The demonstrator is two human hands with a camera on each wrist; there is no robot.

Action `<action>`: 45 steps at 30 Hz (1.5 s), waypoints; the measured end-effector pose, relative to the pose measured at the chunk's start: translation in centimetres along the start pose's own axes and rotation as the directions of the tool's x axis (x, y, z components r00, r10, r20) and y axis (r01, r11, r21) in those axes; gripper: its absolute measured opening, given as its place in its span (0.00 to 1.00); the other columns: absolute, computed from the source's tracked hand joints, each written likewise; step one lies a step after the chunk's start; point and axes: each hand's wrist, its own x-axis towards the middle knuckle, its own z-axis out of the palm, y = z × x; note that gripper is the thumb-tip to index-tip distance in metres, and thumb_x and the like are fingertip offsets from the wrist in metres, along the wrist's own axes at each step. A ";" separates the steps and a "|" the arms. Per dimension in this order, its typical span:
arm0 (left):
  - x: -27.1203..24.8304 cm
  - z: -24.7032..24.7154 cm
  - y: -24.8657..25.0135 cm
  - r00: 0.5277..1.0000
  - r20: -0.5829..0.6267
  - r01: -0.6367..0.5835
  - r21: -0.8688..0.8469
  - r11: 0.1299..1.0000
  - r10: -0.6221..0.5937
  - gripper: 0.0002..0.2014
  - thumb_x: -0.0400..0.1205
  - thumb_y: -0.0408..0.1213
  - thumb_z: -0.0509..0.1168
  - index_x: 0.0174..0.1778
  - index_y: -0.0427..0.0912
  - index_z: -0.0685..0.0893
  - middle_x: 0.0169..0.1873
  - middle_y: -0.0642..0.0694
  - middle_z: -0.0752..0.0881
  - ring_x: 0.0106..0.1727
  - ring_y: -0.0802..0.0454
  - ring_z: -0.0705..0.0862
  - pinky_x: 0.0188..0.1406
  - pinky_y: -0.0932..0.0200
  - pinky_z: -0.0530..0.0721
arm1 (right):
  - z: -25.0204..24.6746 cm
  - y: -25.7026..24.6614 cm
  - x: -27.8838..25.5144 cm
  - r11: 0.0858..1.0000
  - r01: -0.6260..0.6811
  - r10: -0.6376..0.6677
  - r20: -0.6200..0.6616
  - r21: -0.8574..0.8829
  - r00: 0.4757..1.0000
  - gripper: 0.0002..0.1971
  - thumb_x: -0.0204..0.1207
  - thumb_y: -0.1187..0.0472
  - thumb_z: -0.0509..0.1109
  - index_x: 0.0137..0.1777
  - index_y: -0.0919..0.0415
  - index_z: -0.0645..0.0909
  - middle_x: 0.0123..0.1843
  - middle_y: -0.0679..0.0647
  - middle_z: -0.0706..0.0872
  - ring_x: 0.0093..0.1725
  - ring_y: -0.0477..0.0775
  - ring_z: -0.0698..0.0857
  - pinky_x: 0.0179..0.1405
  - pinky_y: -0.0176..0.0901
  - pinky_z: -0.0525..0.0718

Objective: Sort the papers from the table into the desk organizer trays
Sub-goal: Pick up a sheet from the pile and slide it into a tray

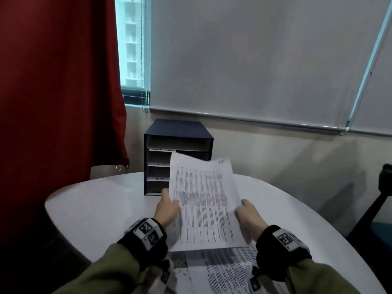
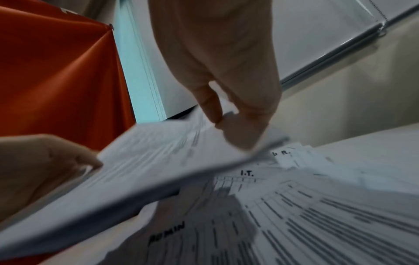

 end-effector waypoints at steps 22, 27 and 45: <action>8.7 -7.8 -1.8 0.915 0.126 0.403 -0.256 0.879 -0.383 0.13 0.83 0.19 0.43 0.61 0.30 0.63 0.48 0.30 0.76 0.32 0.44 0.80 0.16 0.63 0.81 | 6.9 -5.1 10.6 0.908 -0.412 0.361 0.356 0.075 0.862 0.04 0.80 0.63 0.66 0.47 0.64 0.75 0.43 0.55 0.81 0.34 0.58 0.78 0.22 0.42 0.82; 12.9 -6.0 -2.0 0.929 0.033 0.339 -0.476 0.811 -0.369 0.19 0.83 0.17 0.43 0.70 0.30 0.61 0.72 0.29 0.63 0.35 0.42 0.80 0.15 0.65 0.83 | 7.7 -5.4 13.6 0.869 -0.469 0.406 0.316 0.157 0.858 0.10 0.82 0.68 0.61 0.38 0.67 0.71 0.19 0.60 0.79 0.14 0.50 0.70 0.12 0.30 0.67; 18.6 -4.8 -1.4 0.958 0.036 0.260 -0.516 0.816 -0.283 0.13 0.88 0.28 0.51 0.66 0.28 0.72 0.64 0.39 0.75 0.70 0.39 0.77 0.67 0.41 0.78 | 9.1 -5.6 14.6 0.648 -0.267 0.047 0.313 0.713 0.949 0.22 0.84 0.74 0.56 0.77 0.72 0.64 0.80 0.67 0.66 0.79 0.60 0.68 0.76 0.66 0.68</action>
